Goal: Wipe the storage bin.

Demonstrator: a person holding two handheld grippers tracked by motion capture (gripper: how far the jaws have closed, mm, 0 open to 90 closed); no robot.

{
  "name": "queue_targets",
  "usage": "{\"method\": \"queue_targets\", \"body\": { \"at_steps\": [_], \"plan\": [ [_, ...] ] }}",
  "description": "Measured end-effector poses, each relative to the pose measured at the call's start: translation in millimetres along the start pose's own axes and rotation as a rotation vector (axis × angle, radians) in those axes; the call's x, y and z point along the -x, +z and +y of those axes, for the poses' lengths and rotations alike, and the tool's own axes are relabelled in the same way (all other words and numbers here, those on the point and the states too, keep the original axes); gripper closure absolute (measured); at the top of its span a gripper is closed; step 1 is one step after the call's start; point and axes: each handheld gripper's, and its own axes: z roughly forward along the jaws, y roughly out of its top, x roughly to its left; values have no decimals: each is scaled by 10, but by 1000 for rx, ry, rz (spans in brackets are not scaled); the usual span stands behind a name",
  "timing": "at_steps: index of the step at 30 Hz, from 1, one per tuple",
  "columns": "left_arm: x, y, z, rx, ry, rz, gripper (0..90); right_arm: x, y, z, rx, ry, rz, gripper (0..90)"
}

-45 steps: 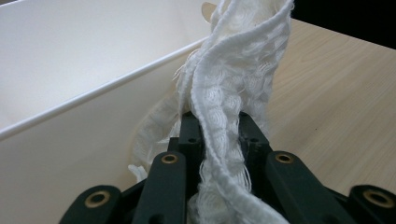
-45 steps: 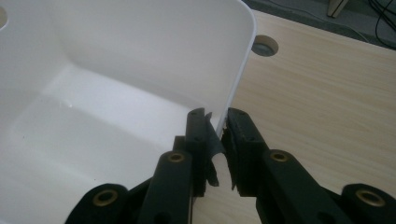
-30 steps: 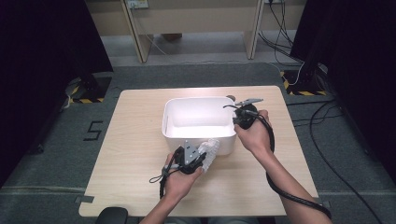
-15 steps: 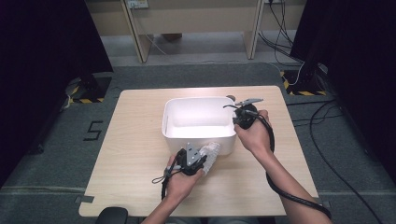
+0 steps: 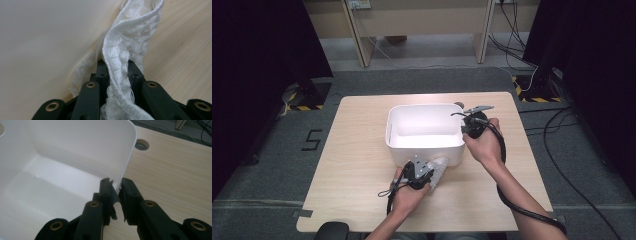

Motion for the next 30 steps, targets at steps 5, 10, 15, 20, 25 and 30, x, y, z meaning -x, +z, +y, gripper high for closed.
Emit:
{"method": "queue_targets", "body": {
  "at_steps": [5,10,15,20,25,30],
  "plan": [
    [8,36,-28,-9,2,1,755,-1,-1,-2,1,-4,-2,798],
    [10,53,-35,-20,12,2,755,-4,-2,-4,2,-3,-2,799],
    [29,57,-16,-25,19,-4,755,-5,-1,-3,1,-3,-3,799],
    [66,74,8,-15,19,-12,755,-3,0,-2,1,-3,-2,799],
    [101,84,45,-10,24,-24,755,-5,1,-2,2,-4,-2,800],
    [120,92,68,-10,31,-27,755,-5,-1,-3,2,-6,-2,801]
  ]
}}
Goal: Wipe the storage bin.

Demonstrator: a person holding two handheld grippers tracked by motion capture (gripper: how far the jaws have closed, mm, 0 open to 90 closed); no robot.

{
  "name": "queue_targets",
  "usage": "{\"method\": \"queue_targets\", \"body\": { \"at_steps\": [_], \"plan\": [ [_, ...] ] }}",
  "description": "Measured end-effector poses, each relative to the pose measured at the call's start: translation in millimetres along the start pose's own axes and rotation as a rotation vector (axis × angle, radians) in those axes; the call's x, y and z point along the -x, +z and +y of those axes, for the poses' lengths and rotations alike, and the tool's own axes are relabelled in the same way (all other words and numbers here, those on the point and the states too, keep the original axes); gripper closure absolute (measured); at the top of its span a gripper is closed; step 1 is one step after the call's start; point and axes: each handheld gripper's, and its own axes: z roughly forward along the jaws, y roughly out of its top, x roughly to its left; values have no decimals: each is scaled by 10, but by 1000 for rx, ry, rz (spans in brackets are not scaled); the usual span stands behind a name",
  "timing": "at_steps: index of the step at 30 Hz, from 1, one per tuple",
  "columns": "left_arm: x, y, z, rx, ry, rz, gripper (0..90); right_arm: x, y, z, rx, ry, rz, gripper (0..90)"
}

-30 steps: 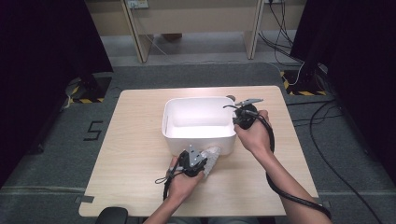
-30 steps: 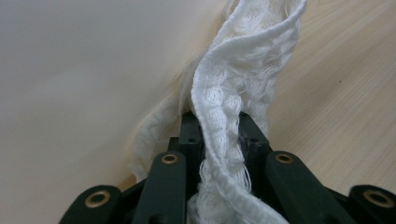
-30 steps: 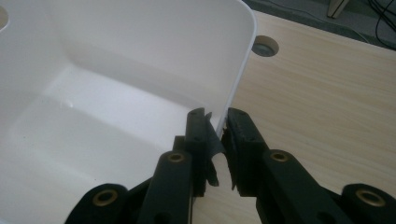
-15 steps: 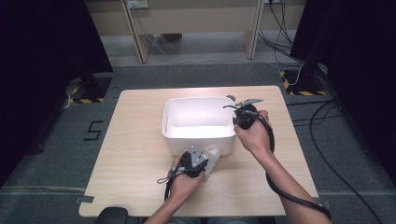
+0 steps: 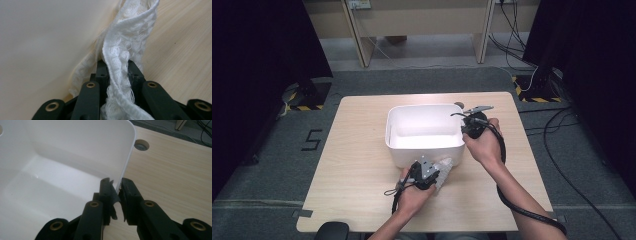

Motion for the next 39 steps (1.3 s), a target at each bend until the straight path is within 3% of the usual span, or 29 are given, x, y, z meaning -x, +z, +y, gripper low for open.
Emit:
{"method": "queue_targets", "body": {
  "at_steps": [15,29,39],
  "plan": [
    [40,-4,69,12,0,-8,754,1,0,5,-2,-4,-3,800],
    [23,-192,250,84,-3,-11,755,-14,3,8,-4,-6,-11,800],
    [1,-284,333,98,-13,-15,755,-12,6,13,-6,-8,-10,799]
  ]
}}
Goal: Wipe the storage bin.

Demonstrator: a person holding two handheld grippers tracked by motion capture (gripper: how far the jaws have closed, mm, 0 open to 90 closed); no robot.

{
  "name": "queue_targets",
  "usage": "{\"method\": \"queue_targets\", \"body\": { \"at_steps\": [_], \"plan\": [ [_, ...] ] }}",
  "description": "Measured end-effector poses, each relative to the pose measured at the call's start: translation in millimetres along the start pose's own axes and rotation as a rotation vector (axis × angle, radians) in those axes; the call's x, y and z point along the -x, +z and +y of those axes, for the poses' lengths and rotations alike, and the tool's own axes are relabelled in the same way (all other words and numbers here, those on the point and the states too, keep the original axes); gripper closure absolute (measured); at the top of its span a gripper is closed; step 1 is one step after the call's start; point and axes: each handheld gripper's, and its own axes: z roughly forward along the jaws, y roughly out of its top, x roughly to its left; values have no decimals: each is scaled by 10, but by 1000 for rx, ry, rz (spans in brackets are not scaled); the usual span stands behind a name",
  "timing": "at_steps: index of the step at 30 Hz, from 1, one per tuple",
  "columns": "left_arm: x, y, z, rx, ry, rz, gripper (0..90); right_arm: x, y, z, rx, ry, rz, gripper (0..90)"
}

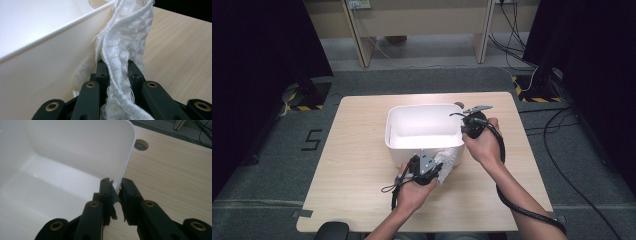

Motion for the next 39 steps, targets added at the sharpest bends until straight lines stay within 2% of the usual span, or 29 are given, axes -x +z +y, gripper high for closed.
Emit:
{"method": "queue_targets", "body": {
  "at_steps": [13,28,39],
  "plan": [
    [-12,-76,86,26,-5,4,755,-13,3,5,-3,4,-1,798],
    [47,-31,141,29,10,-11,754,-21,5,17,-8,-2,-6,796],
    [111,60,170,19,22,-23,754,-25,6,23,-12,2,-11,796]
  ]
}}
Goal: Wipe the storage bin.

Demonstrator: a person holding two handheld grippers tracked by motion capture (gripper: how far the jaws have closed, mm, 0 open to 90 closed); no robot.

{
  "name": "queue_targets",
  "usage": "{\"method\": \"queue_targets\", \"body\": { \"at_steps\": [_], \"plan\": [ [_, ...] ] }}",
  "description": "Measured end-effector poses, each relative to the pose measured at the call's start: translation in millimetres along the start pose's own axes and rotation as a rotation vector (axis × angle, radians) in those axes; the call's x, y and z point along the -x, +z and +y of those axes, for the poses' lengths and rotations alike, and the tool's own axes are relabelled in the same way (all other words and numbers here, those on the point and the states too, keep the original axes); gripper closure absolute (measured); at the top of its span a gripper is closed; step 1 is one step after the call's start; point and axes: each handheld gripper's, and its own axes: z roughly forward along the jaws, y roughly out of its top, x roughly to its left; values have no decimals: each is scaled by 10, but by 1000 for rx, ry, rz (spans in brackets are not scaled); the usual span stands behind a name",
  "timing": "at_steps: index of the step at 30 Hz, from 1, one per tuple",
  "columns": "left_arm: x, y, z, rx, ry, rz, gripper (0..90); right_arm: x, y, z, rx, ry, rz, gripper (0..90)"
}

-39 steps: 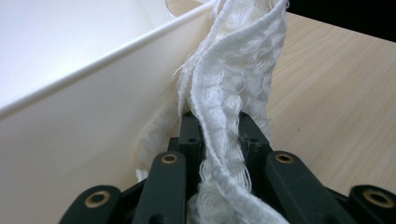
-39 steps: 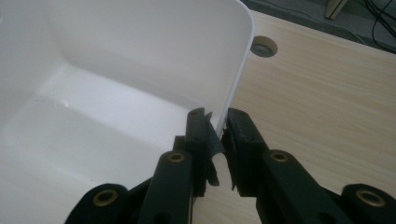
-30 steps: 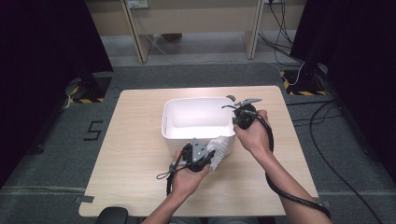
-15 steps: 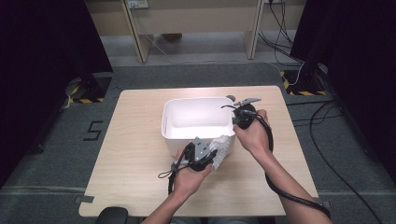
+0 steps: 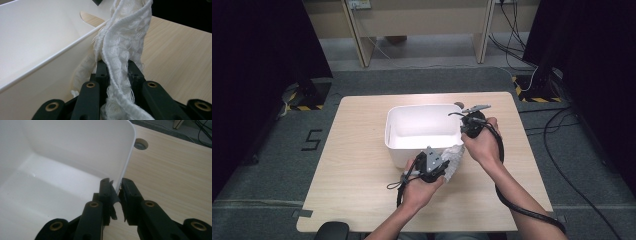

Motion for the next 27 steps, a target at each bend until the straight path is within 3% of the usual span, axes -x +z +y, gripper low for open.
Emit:
{"method": "queue_targets", "body": {
  "at_steps": [27],
  "plan": [
    [60,89,22,-15,22,-12,754,0,-4,-7,2,-9,0,795]
  ]
}}
